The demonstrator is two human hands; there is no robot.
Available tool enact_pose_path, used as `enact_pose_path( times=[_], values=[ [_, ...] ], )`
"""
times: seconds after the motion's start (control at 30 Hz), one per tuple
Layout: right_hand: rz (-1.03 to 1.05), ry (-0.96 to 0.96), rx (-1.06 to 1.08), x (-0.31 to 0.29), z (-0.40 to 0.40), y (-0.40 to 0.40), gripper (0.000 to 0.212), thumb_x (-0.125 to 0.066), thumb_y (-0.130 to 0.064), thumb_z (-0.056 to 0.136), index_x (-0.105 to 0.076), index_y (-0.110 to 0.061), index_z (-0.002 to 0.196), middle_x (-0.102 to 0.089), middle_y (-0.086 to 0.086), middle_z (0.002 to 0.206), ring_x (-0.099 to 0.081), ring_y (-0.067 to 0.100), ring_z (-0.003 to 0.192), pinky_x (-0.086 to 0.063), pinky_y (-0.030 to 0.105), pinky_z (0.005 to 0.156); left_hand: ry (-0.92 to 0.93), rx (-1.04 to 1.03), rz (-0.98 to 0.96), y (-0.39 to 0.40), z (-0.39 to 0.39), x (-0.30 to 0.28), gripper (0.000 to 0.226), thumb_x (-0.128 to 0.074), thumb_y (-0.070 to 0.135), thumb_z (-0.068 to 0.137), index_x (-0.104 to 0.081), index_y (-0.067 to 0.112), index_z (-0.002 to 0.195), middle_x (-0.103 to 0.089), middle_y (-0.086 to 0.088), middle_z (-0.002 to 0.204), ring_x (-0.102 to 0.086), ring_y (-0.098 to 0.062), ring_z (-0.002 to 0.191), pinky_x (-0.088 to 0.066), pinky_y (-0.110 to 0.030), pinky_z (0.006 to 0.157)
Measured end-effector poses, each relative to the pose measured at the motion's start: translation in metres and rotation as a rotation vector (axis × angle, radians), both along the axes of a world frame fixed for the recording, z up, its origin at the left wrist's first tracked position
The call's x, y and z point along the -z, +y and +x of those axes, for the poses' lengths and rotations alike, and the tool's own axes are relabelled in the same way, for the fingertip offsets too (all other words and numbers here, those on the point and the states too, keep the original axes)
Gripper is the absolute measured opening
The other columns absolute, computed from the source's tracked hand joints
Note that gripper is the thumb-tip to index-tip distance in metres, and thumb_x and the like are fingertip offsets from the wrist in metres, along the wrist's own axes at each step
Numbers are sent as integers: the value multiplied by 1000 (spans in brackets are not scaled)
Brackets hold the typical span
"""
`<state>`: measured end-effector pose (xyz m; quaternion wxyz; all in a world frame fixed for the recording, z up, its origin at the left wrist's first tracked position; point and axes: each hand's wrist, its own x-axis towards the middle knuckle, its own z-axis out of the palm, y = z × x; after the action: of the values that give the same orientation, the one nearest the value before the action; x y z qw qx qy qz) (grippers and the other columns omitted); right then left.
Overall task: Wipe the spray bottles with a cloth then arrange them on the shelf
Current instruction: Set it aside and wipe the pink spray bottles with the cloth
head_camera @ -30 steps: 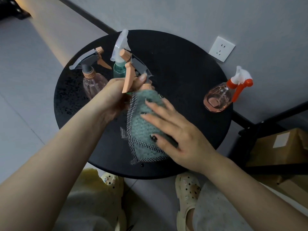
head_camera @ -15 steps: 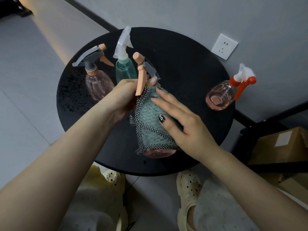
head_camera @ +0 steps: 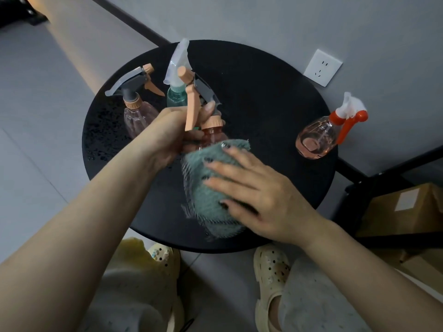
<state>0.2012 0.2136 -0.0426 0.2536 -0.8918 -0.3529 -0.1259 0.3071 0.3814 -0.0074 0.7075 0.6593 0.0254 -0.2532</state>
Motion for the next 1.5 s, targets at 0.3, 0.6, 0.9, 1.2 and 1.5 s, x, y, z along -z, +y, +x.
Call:
enact_pose_path(
  times=[0.3, 0.6, 0.9, 1.2, 1.5],
  values=[
    [420, 420, 174, -4, 3, 4, 50, -45, -29, 96, -28, -23, 143, -23, -17, 150, -20, 2, 142, -20, 16, 113, 10, -31, -46, -1, -3, -1, 38, -70, 33, 72, -65, 3, 95, -56, -20, 101, -50, -32, 96, -38, -51, 96],
    [-178, -102, -82, 1, -4, -2, 35, -52, -26, 96, -56, -16, 130, -48, 0, 141, -28, 27, 140, -28, 47, 113, -23, -45, 21, -1, -2, -3, 21, -60, 28, 86, -65, 9, 81, -60, -10, 71, -56, -6, 45, -45, -15, 40],
    [541, 604, 221, 0, 6, 1, 57, -49, -48, 89, -23, -42, 139, -25, -9, 154, -23, 1, 141, -24, 27, 116, -14, -78, -74, -2, -2, 0, 43, -58, 23, 90, -69, 19, 48, -50, 11, 50, -37, -2, 43, -35, -14, 38],
    [692, 805, 163, 3, 6, 5, 88, -78, -35, 63, -26, -38, 133, -47, -17, 134, -44, 2, 128, -38, 22, 103, -27, -75, -108, -1, -8, -8, 19, -51, 28, 92, -63, 14, 87, -70, 7, 67, -62, -2, 49, -45, -15, 41],
    [815, 726, 417, -6, 9, 5, 90, -80, -30, 60, -32, -32, 136, -53, -12, 129, -50, -1, 120, -43, 22, 100, -153, -90, 69, -24, -36, 4, 49, -60, 51, 81, -54, 23, 121, -64, 7, 117, -62, -1, 101, -46, -20, 92]
  ],
)
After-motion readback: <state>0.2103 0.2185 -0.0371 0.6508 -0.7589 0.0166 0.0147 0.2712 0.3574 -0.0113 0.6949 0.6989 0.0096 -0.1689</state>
